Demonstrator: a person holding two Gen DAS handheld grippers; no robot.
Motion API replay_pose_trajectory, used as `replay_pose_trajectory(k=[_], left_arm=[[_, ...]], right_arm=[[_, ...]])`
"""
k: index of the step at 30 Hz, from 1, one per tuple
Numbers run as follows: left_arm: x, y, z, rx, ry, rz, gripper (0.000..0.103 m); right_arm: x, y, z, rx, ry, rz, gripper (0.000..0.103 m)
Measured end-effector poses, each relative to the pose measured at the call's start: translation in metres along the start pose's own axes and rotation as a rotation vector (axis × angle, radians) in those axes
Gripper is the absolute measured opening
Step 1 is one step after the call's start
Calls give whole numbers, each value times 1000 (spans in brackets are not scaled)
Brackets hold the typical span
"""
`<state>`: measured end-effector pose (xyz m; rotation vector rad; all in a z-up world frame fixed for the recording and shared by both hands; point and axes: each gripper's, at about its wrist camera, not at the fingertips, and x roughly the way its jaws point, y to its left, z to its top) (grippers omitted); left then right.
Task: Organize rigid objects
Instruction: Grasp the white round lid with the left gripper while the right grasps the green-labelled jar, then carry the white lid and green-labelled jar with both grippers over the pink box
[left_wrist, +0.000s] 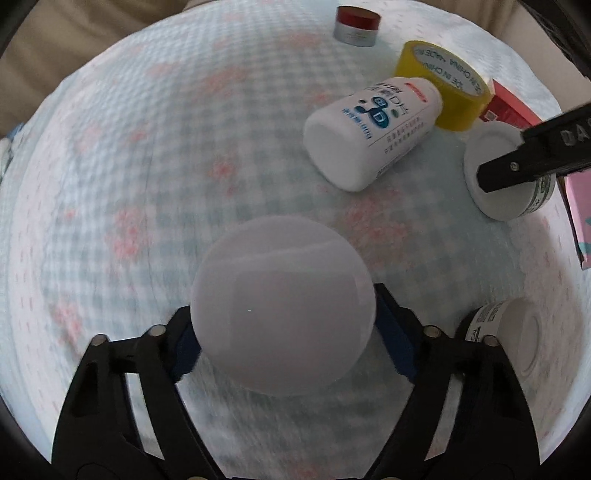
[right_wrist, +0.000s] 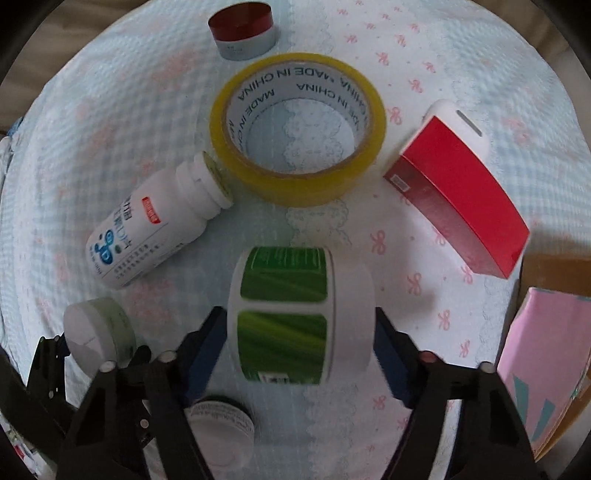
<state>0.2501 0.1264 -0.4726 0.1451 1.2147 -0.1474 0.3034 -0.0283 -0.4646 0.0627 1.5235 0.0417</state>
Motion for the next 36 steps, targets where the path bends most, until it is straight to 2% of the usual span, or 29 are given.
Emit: replay_pose_trajectory(k=[1,3,11,17,22,28,32,36], left_arm=[[0,0,1,6,-9,1,70],[-1,-1,4,15,-15,-3,68],[-10,0,2,4,-19,-15,68],[-43,6,6,-21,-63,-20,68],[-82,16,13,-62,-99,-34,68],[-145,22,24,-67,-150,-54,68],[-193,14,35,-59,-194,-55,68],[-246,-5,45,-34,-247,-51,68]], right_arm=[[1,0,1,6,7,-1,55],[2,-2,4,20,11,-19,52],[1,-4,1,37,-9,-22,52],[-21,-10,-8,55,-31,2,52],[-60,-10,-17,48,-60,7,52],[-131,-8,-29,43,-127,29,52],[-171,-1,-44,58,-177,67,52],[-211,-10,-67,54,-230,86,52]])
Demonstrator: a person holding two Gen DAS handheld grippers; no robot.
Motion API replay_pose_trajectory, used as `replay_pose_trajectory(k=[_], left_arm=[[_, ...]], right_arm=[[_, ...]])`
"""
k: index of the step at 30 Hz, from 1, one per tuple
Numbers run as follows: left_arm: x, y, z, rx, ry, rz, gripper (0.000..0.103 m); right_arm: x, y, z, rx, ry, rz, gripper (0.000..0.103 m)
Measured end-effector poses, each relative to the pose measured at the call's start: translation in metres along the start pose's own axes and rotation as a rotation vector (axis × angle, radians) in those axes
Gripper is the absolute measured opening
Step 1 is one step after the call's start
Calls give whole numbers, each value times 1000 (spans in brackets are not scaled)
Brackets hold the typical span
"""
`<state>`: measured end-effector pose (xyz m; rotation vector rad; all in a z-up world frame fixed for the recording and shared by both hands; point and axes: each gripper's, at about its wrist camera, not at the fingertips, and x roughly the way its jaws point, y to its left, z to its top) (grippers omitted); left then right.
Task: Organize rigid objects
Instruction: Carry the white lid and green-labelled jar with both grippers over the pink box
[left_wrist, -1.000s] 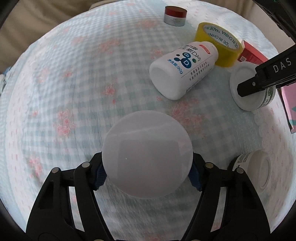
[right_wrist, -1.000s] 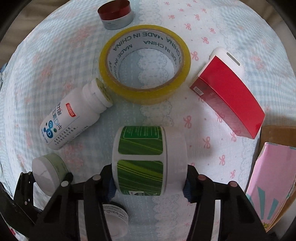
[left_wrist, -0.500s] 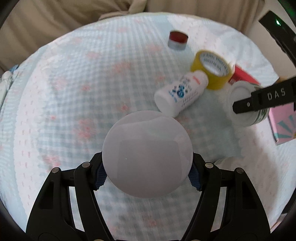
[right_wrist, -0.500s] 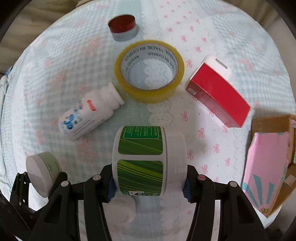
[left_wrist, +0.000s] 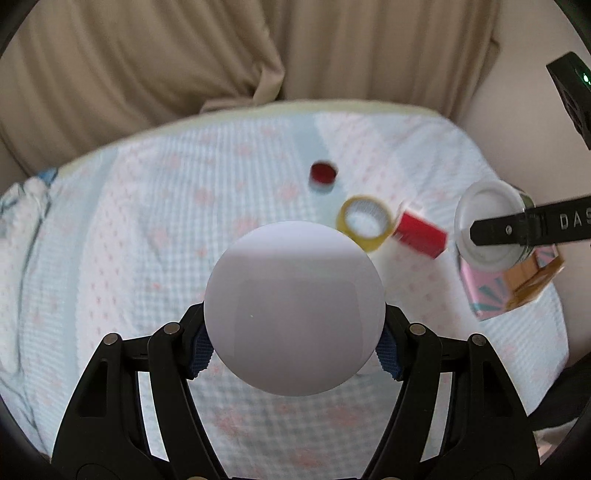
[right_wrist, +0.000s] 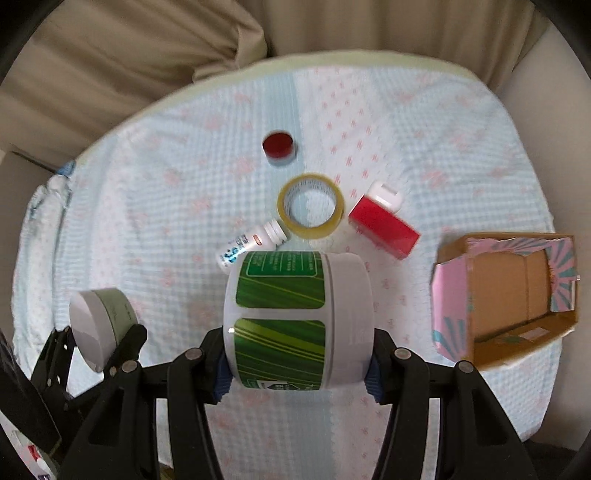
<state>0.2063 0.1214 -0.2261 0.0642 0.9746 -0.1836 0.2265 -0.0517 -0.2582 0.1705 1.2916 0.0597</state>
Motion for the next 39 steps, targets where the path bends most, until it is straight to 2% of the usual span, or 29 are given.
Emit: replay_pose_trajectory(k=[5,11,14,19,24,29,33,39], left_arm=[[-43,-46,21,32,-39,6,68],[-80,-132,36,23,-62,2,68],[-83,-187,44,28,-68,6,68],[-65,-264,55,37,-45,-9,68],[-21,-341,65,97,19,-50,68],[37,-394,72,90,109,-97,68],[97,-427,69,99,196,-105,68],[176,-454,62,124,307,-69,68]], right_arm=[[-59,-28,-15,-26,-60,34,52],[-107,-96,-28,-88,-95,47,52],[-124,-140,-35,-112,-104,53,52],[-137,-225,-37,-108,-114,41,52],[-127,-305,-30,-85,-94,5,52],[-85,-368,-22,-38,-20,3,52],[-35,-399,-20,-50,51,3,52],[29,-422,-27,-96,107,24,52]])
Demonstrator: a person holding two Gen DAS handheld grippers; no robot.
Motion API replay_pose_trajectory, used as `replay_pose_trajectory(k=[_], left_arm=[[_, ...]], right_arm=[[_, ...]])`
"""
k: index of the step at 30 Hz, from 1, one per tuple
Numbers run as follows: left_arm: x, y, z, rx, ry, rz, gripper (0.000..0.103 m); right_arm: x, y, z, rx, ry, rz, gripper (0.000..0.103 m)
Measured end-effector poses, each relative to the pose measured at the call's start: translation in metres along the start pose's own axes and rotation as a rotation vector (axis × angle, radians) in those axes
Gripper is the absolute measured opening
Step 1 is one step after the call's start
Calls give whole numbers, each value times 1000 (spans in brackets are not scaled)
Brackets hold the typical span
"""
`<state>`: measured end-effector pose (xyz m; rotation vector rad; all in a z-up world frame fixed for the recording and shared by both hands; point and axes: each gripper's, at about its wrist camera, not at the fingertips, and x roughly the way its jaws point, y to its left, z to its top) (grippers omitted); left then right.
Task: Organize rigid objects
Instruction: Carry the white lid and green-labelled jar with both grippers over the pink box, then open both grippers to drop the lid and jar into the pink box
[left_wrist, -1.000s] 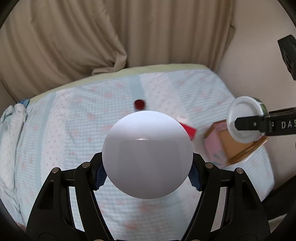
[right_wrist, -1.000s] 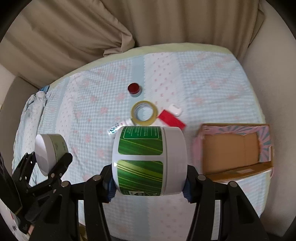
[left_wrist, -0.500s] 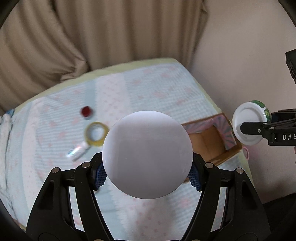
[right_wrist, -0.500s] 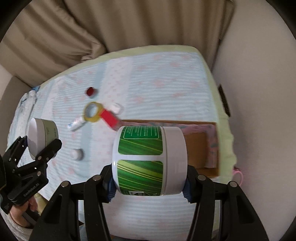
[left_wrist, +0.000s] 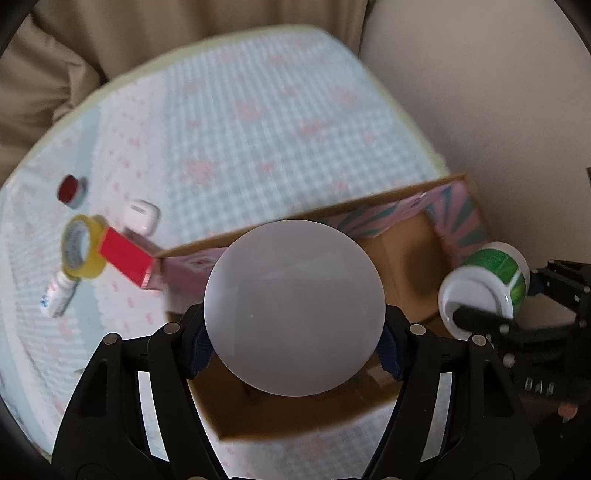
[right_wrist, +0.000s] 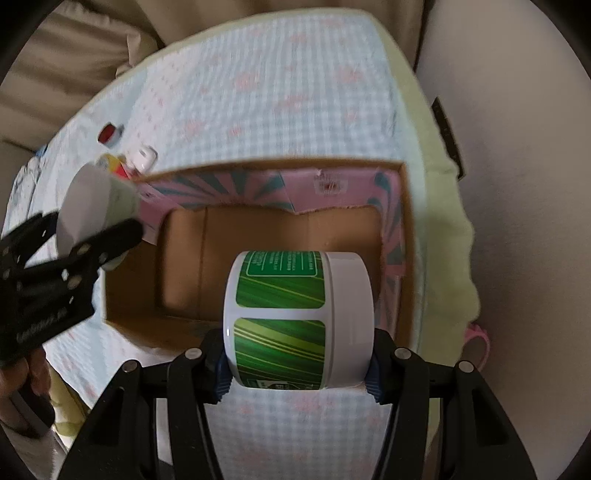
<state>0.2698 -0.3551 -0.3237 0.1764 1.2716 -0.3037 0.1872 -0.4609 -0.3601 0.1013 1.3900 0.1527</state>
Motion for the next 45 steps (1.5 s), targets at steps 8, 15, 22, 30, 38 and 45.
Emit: replay_pose_trajectory(k=[8,15,22,30,38,45], left_arm=[[69,-3,-6,24,158,13,68],[73,-9,3,67,160,25,78],[45,2,14,80,102,35,103],[18,14,1,83,91,38,103],[-17,24,-5,69,48,24,103],[-88,45,-24,56,-41,25,103]], right_arm=[[46,12,-14,-192,4,-31,52],[52,16,-14,-283,-5,-24,52],[43,20,-33,-294,-16,-23,103],[20,10,-45,-232,-76,-31,103],[-3,15,-27,-212,-80,-60,103],[-39,36,-26,-222,-112,-95,103]])
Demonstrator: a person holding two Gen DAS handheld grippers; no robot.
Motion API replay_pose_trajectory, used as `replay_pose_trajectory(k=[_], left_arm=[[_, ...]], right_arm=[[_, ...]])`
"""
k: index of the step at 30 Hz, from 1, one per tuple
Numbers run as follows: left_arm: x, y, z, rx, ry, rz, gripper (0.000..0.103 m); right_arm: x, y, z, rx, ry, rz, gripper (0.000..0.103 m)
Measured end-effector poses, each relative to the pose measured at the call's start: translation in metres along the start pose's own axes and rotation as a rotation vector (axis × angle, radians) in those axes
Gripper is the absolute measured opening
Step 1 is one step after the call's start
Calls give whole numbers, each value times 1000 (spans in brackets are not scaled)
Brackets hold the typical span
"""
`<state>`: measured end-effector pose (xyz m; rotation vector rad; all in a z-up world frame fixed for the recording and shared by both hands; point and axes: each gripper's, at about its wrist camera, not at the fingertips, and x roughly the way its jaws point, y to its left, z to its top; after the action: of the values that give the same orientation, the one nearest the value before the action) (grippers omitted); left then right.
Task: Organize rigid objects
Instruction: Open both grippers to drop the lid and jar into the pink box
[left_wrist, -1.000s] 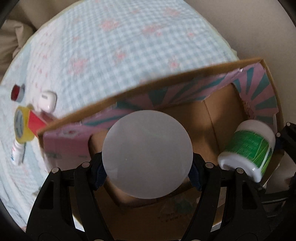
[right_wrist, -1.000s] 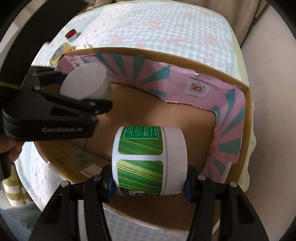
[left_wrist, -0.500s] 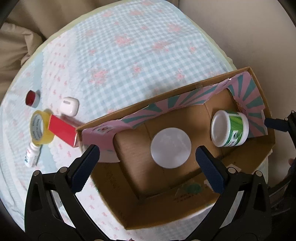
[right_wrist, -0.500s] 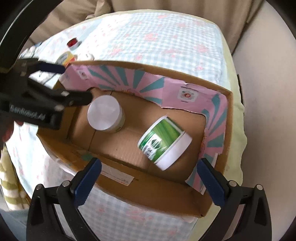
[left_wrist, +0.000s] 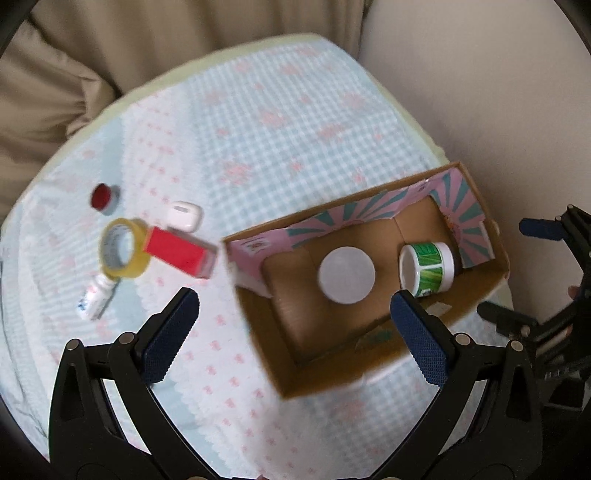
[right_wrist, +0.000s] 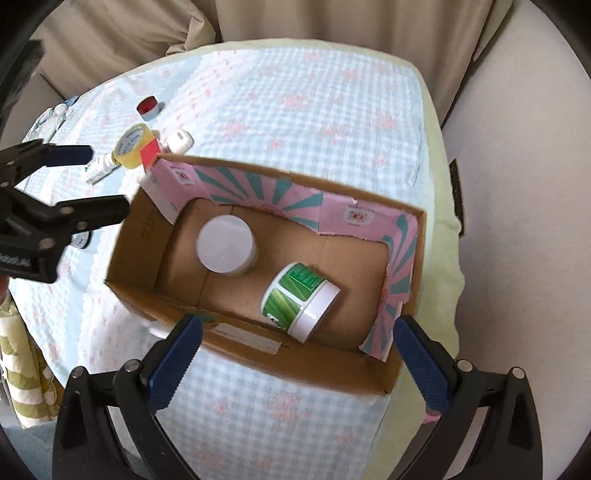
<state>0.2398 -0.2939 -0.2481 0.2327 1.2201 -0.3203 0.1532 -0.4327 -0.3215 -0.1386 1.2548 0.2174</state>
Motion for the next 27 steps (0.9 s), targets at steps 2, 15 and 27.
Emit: replay_pose_trajectory(k=[2,15,27], left_arm=[[-20,11,-8,-13,-25,0,103],[-135,161,-102,-156,-188,48,103],[-161,296,-139,-63,-228,-3,103]], right_arm=[[-15,10,4,-3,-19,-8,103],[-100,142,40,19,-192,-38,103],[-109,267,69,137,-235,-9,103]])
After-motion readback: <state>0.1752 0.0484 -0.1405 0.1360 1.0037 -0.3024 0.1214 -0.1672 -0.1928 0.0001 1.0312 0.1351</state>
